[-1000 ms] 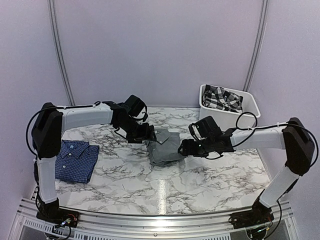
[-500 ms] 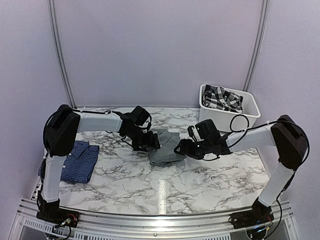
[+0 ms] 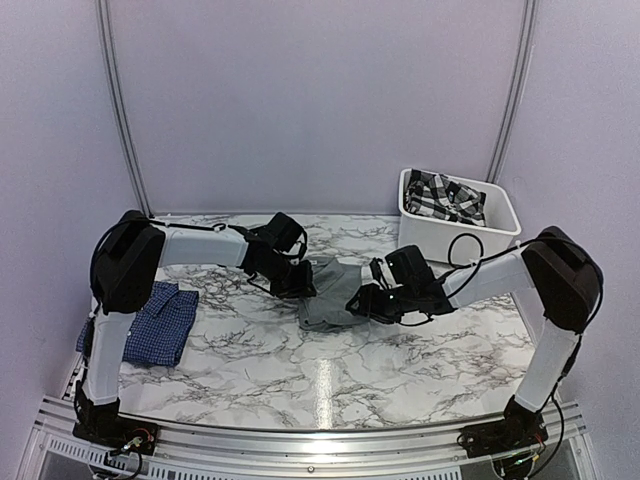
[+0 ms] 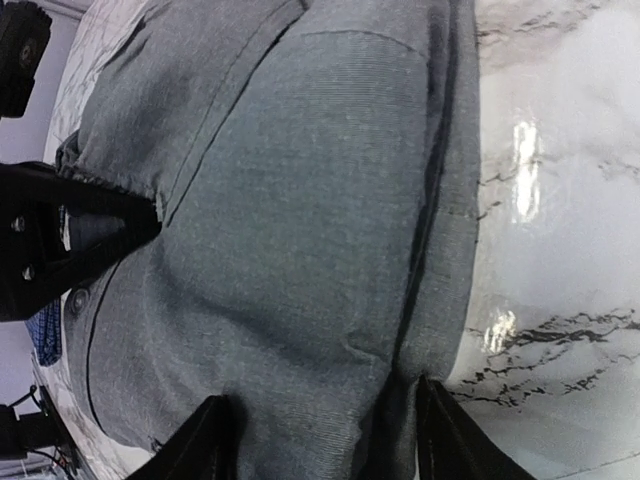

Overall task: Fold and stack the long sleeve shirts
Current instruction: Smooth out the square-folded shirt at the center of the board.

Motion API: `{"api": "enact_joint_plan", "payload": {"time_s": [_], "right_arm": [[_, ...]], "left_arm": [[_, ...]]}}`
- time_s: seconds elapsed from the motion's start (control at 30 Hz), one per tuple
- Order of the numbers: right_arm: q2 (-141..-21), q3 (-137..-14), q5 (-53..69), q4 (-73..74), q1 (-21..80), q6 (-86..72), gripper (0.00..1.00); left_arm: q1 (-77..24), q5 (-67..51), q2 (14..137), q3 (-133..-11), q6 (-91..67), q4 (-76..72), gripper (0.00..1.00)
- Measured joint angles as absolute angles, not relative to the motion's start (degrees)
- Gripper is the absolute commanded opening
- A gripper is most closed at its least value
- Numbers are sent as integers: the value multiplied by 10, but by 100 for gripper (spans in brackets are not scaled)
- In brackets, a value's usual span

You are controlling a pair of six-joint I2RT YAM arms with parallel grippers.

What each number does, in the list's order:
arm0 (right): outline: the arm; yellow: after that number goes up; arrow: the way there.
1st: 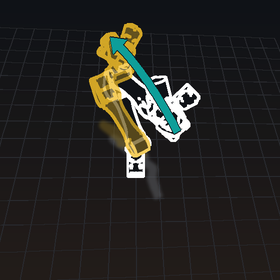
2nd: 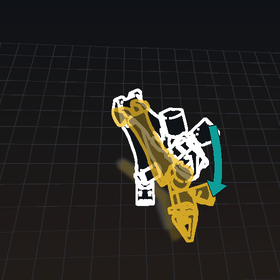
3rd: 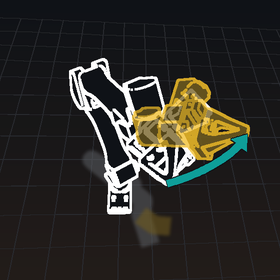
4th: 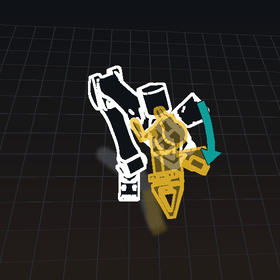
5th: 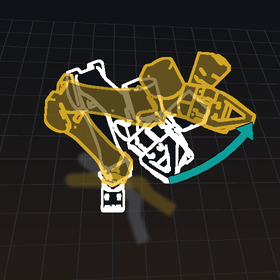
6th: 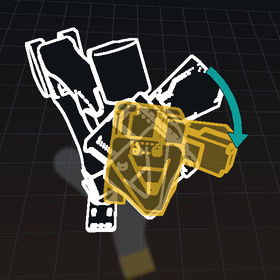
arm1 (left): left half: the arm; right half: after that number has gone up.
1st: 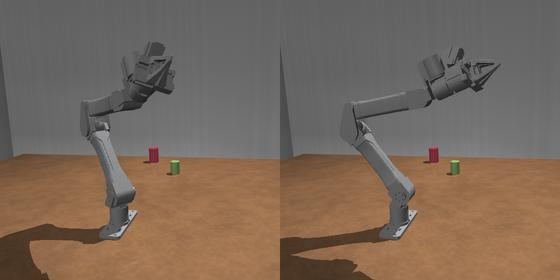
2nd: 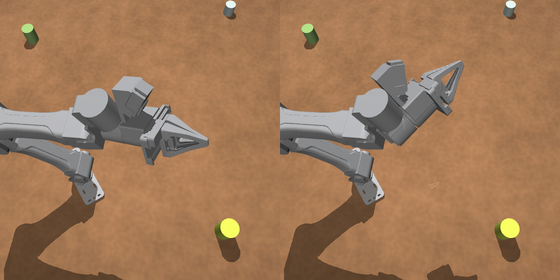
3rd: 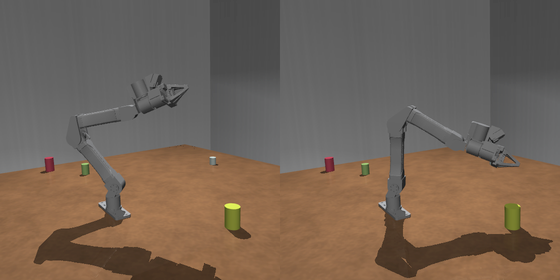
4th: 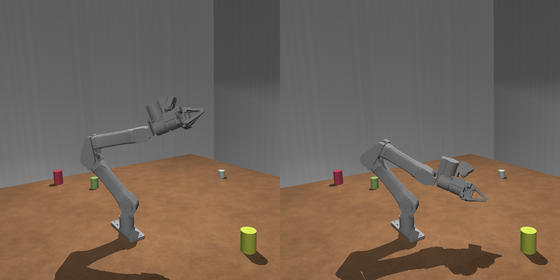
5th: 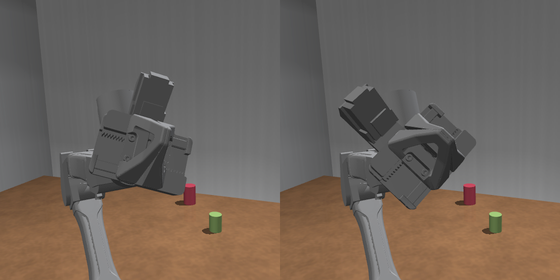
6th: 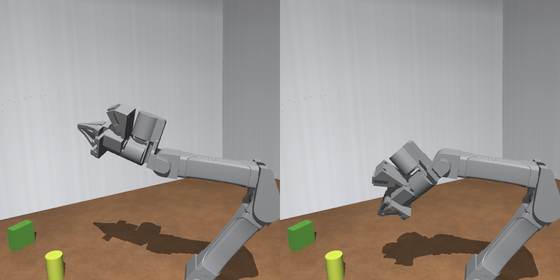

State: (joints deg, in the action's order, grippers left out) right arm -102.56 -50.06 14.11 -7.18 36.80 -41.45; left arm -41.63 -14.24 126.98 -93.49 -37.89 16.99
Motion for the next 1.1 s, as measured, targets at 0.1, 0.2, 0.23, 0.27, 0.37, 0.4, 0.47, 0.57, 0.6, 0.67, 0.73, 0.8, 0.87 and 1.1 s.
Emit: {"api": "enact_joint_plan", "payload": {"time_s": [0.1,0.2,0.23,0.27,0.37,0.4,0.47,0.57,0.6,0.67,0.73,0.8,0.87,1.1], "right_arm": [[-1028,-510,153,-72,370,-420,20],[-1030,-538,161,-58,379,-419,5],[-1030,-551,161,-51,383,-418,1],[-1030,-565,161,-44,388,-416,0],[-1030,-611,157,-20,407,-407,0],[-1030,-625,154,-11,413,-404,0],[-1030,-659,143,12,429,-392,0],[-1030,-703,115,46,453,-373,0],[-1030,-715,106,58,458,-366,0],[-1028,-722,82,74,467,-357,0],[-1026,-712,54,90,468,-351,0],[-1014,-673,26,94,459,-349,0],[-987,-597,3,98,436,-350,11],[-897,-450,-46,138,396,-356,54]], "left_arm": [[-417,-136,1258,-922,-380,165,0],[-417,-119,1232,-898,-374,166,0],[-417,-113,1220,-889,-371,168,0],[-417,-105,1202,-880,-368,176,0],[-414,-78,1152,-874,-352,205,0],[-414,-68,1131,-874,-345,218,0],[-413,-48,1090,-874,-331,243,0],[-413,-27,1047,-879,-311,286,24],[-413,-24,1040,-884,-303,302,45],[-415,-22,1039,-901,-287,331,80],[-421,-18,1047,-909,-277,351,87],[-430,-14,1059,-914,-272,363,93],[-436,-12,1073,-917,-267,371,96],[-433,-1,1089,-917,-265,375,92]]}}
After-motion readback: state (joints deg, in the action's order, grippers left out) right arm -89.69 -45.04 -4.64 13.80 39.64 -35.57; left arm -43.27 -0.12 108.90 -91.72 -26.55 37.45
